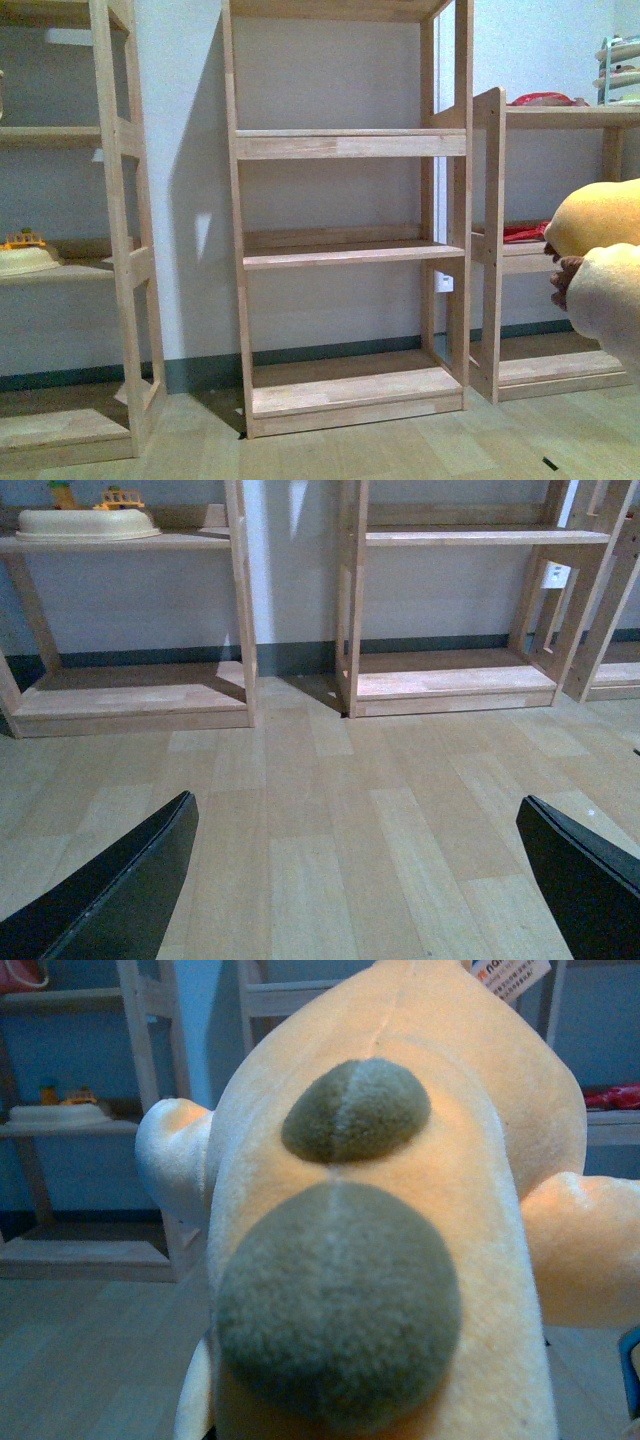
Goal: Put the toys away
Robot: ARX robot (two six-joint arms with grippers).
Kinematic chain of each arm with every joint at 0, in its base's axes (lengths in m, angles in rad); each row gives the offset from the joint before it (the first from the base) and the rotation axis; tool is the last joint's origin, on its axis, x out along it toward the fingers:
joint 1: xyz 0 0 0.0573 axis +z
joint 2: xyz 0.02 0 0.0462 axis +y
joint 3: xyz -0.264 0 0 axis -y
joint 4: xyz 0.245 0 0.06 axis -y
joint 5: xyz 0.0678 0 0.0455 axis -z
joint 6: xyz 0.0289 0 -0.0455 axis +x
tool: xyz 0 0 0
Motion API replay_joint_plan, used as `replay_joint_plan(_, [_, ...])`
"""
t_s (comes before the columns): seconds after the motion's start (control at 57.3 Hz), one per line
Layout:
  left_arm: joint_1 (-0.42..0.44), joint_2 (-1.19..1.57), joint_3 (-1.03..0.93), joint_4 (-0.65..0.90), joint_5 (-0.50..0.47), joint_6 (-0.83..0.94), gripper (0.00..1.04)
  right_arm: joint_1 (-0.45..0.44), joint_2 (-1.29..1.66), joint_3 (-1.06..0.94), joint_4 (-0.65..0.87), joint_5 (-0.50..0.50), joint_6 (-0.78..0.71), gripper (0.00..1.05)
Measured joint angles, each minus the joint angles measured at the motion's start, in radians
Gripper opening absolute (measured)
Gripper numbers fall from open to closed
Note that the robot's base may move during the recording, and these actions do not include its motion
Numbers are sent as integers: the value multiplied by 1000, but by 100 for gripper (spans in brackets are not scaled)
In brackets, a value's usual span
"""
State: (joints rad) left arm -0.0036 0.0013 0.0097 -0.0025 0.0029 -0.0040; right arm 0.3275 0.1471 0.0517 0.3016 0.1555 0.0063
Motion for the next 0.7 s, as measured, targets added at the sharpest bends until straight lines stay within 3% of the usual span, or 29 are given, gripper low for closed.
replay_joint_plan(0.698, [0, 0, 0, 0, -3, 0, 99, 0, 0, 0, 0, -14, 0, 19])
